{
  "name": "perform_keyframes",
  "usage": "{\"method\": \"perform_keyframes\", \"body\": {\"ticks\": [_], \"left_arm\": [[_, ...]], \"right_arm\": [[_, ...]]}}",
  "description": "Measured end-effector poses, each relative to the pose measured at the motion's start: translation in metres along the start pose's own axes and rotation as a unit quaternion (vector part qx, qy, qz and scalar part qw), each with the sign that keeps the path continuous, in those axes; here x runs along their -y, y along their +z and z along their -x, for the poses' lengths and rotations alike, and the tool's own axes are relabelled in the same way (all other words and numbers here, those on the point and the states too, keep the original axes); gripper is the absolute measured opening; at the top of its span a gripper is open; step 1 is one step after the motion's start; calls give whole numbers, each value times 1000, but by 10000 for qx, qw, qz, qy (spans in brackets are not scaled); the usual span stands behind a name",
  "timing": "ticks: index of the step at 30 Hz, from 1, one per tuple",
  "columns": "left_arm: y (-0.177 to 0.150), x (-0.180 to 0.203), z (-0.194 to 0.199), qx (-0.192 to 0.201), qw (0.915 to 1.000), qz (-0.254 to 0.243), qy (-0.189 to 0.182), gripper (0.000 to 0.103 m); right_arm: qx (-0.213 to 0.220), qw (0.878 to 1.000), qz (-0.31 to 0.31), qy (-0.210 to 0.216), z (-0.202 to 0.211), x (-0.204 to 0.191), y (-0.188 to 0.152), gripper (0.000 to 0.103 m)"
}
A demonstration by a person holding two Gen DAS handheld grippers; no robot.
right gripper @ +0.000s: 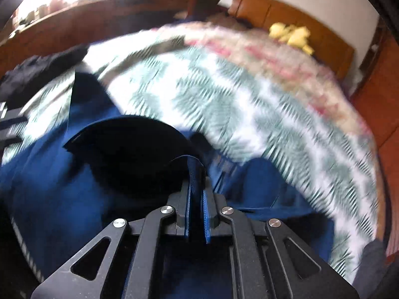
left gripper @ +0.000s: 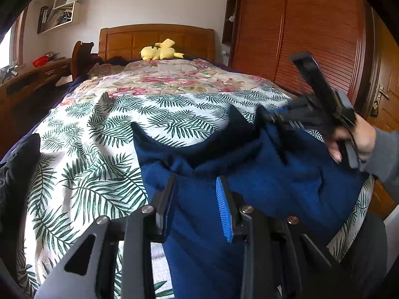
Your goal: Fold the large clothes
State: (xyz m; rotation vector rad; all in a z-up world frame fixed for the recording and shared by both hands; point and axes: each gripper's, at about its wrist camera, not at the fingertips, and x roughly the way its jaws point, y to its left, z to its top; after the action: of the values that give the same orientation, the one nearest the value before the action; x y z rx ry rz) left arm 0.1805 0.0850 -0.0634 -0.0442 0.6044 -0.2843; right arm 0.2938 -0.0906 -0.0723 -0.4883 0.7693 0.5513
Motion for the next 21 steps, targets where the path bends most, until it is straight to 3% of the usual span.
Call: {"method": "perform_keyframes", "body": {"ticks": [3,10,15,17,21], "left_arm": [[1,0,-2,-32,10000,11,-15,30],[4,5,-3,-17,10000,-34,-62,30],[7,15,-7,-26,9999,-88,-144,30],[10,20,-8,-14,9997,-111,-200,30],[15,32,-12,7,9993,-158,-324,30]], "right_arm": [[288,9989,16,-375,-8,11,27,5],[75,9959,-182,-882,-57,29,57,6],[53,9934,-425,-1066,-57,43,50,33],[128,9919,-596,-1118,-47,56,46,50],[102,9871,-882,-1332,-22,92,25,51]]}}
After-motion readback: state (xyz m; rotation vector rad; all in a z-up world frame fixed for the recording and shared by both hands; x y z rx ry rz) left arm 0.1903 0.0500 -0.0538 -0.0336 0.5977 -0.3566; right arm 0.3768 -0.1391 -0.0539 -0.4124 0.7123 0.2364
